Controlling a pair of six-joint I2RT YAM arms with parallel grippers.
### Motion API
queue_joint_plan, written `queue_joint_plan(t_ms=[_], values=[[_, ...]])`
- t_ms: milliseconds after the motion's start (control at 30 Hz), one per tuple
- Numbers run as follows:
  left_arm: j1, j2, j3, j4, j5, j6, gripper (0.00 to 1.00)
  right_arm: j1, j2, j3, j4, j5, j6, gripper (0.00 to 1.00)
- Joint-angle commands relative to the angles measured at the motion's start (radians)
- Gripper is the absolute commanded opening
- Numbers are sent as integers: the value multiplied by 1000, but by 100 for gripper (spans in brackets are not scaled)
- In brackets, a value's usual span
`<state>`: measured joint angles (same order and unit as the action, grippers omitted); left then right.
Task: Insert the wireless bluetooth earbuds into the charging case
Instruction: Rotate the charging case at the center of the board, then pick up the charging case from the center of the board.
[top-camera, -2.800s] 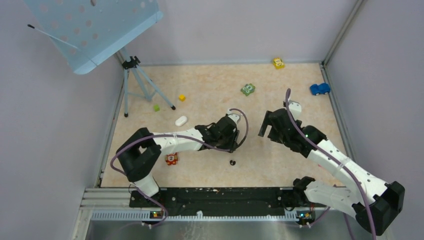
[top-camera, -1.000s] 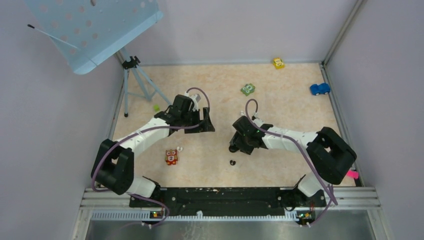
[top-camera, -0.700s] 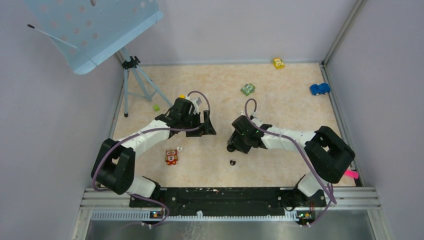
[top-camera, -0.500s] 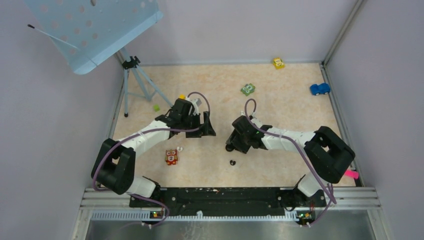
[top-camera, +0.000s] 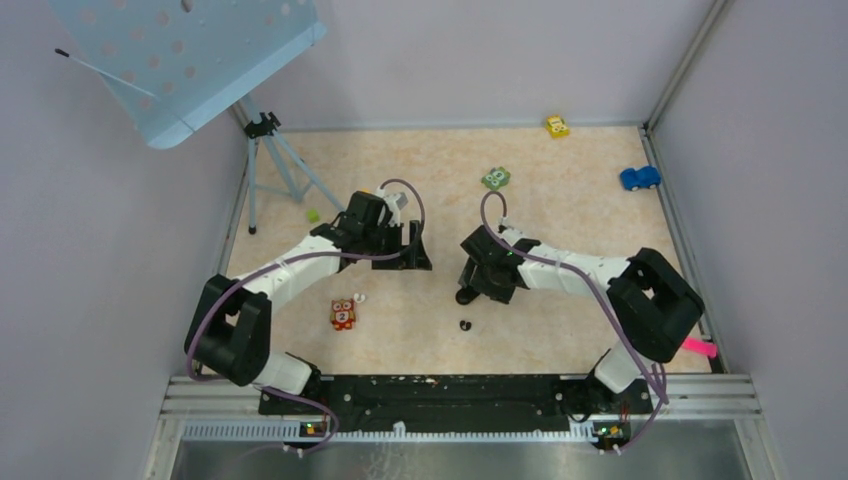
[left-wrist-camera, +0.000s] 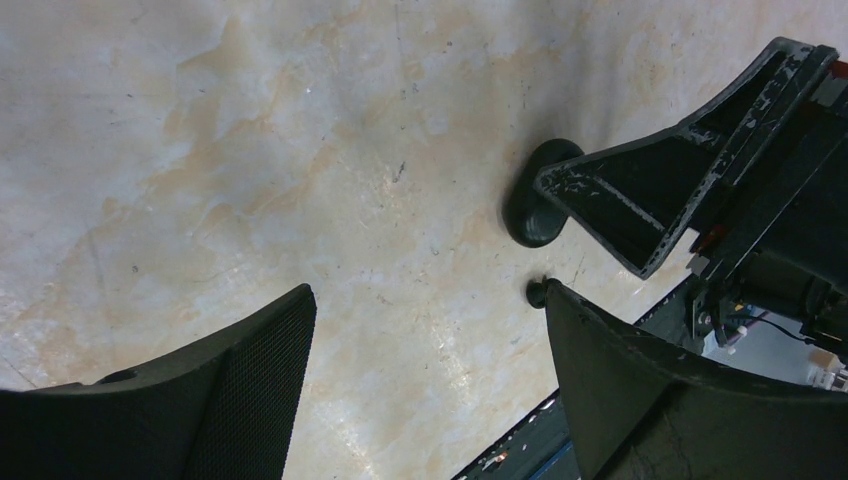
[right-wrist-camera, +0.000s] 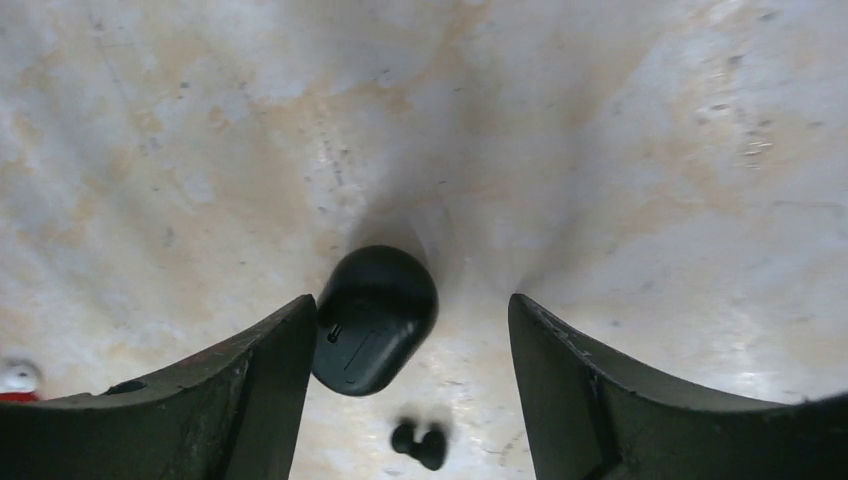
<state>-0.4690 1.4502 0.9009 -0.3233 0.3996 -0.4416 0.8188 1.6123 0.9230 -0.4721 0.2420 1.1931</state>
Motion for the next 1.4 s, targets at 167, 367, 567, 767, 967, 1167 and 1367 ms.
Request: queue_joint_plan(t_ms=[167, 367, 567, 767, 967, 1167, 1367], values=[[4, 28, 7, -30, 88, 38, 89, -92, -154, -59, -127, 49, -287, 64], [3, 34, -8, -22, 129, 26, 88, -92, -236, -78, -135, -13, -396, 64], [7, 22, 0, -22, 120, 30, 89, -31, -335, -123, 80, -151, -663, 71], [69, 30, 88, -109, 152, 74, 89, 23, -312, -184, 228, -223, -977, 67], [127, -20, 94, -115, 110, 68, 89, 22, -410, -295, 382, -180, -1136, 70], [129, -22, 81, -103, 103, 40, 89, 22, -308, -226, 280, -237, -1303, 74], [129, -40, 76, -102, 81, 43, 89, 22, -198, -167, 203, -223, -1415, 73]])
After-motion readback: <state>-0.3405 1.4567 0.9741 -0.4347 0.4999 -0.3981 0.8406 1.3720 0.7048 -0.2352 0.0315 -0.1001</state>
